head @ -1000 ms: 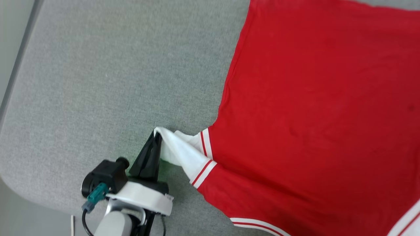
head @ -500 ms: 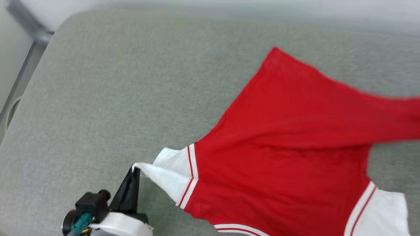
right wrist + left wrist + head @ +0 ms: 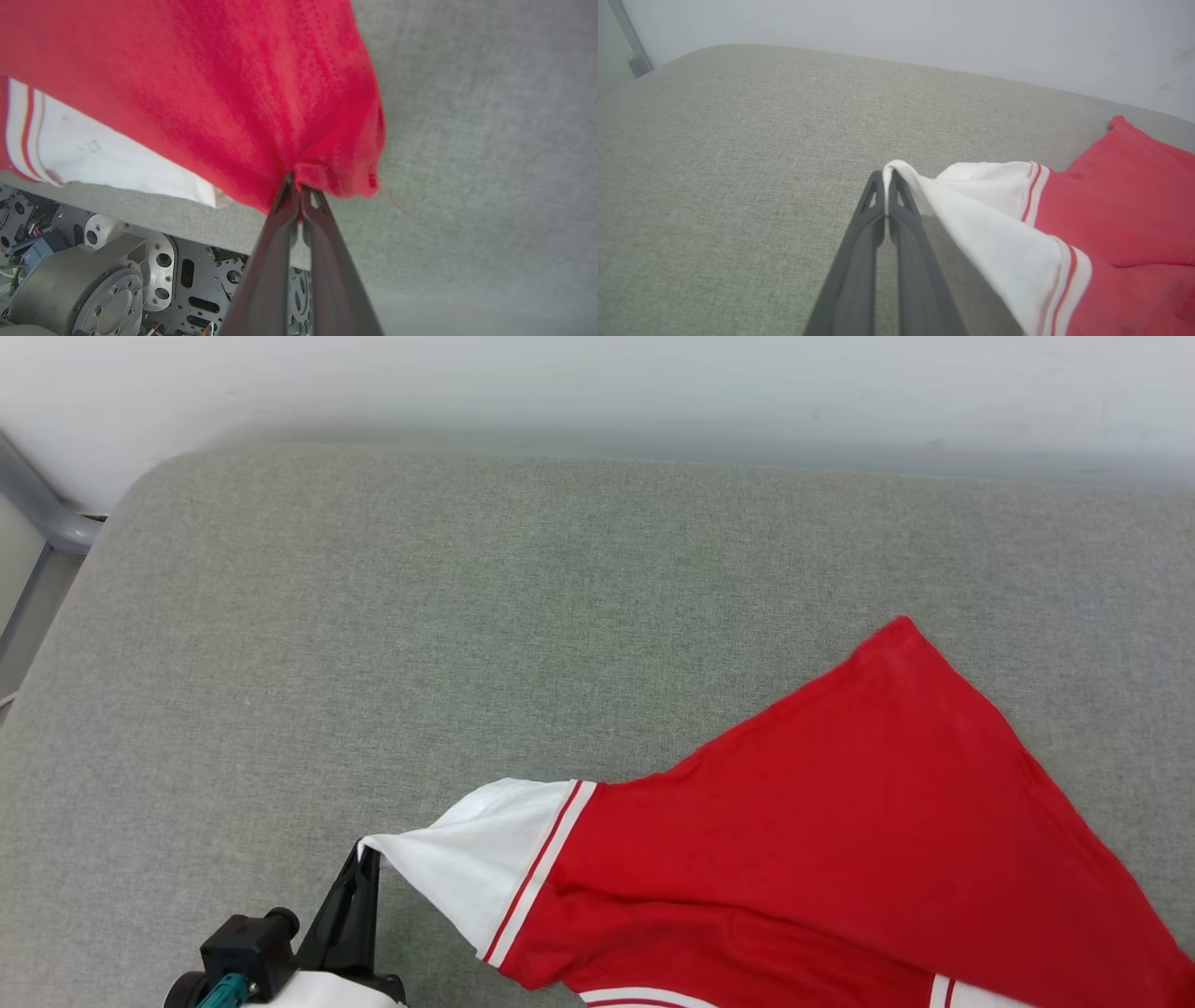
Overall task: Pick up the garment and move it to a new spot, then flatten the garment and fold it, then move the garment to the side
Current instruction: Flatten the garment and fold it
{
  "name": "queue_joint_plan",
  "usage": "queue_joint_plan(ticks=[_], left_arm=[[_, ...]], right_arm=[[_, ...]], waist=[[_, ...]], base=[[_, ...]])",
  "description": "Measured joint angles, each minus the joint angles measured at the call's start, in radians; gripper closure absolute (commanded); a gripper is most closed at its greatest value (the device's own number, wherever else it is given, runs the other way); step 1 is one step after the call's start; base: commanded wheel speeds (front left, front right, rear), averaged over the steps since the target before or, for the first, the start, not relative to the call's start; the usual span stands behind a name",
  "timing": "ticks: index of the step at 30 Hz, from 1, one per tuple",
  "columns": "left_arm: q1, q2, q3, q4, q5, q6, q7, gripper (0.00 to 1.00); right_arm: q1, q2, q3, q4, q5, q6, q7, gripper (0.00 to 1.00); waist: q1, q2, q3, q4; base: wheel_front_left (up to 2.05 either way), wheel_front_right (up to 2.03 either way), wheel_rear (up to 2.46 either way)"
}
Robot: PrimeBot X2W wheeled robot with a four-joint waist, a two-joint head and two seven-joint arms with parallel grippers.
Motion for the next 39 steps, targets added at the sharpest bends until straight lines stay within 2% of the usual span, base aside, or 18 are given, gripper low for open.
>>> queue_joint_plan(ticks=[6,7,8,9,17,22,26,31,35,39], left_arm=[[0.000,0.005,-0.001,0.005,-0.007,0.000,0.000,1.00],[0.000,0.007,0.000,0.006,-0.007,0.000,0.000,1.00],[0.000,0.007,-0.001,0.006,-0.007,0.000,0.000,1.00],[0.000,0.008,-0.001,0.006,-0.007,0.000,0.000,1.00],[-0.008,0.010,-0.020,-0.003,-0.002,0.003,0.002,1.00],[-0.037,0.005,-0.046,-0.017,0.011,-0.001,0.003,1.00],[-0.074,-0.003,-0.070,-0.022,0.019,-0.009,0.003,1.00],[-0.118,-0.022,-0.096,-0.021,0.027,-0.017,0.003,1.00],[-0.145,-0.036,-0.111,-0.017,0.029,-0.023,0.003,1.00],[-0.167,-0.049,-0.127,-0.013,0.036,-0.027,0.002,1.00]], right_arm=[[0.055,0.057,-0.028,-0.004,0.000,0.000,-0.015,1.00],[0.052,0.063,-0.039,-0.012,-0.001,0.000,-0.032,0.94],[0.045,0.065,-0.051,-0.021,-0.005,0.000,-0.047,0.30],[0.035,0.065,-0.061,-0.030,-0.010,0.000,-0.058,0.00],[-0.107,0.035,-0.142,-0.150,-0.024,0.000,-0.158,0.00],[-0.241,-0.004,-0.132,-0.220,-0.037,0.000,-0.164,0.00],[-0.393,-0.039,-0.042,-0.231,-0.051,0.000,-0.102,0.00],[-0.583,-0.067,0.131,-0.172,-0.088,0.000,0.048,0.00],[-0.714,-0.056,0.249,-0.077,-0.102,0.000,0.172,0.00],[-0.830,-0.031,0.316,0.038,-0.128,0.000,0.225,0.00]], waist=[[0.0000,0.0000,-0.002,-0.007],[0.0001,0.0000,-0.002,-0.009],[0.0001,0.0000,-0.003,-0.010],[0.0001,0.0000,-0.003,-0.011],[0.0002,0.0000,0.004,0.004],[0.0002,0.0000,0.032,0.027],[0.0004,0.0000,0.070,0.055],[0.0004,0.0000,0.116,0.095],[0.0004,0.0000,0.148,0.129],[0.0005,0.0000,0.175,0.157]], base=[[0.00,0.00,0.00],[0.00,0.00,0.00],[0.00,0.00,0.00],[0.00,0.00,0.00],[0.00,0.00,0.00],[0.00,0.00,0.00],[0.00,0.00,0.00],[0.00,0.00,0.00],[0.00,0.00,0.00],[0.00,0.00,0.00]])
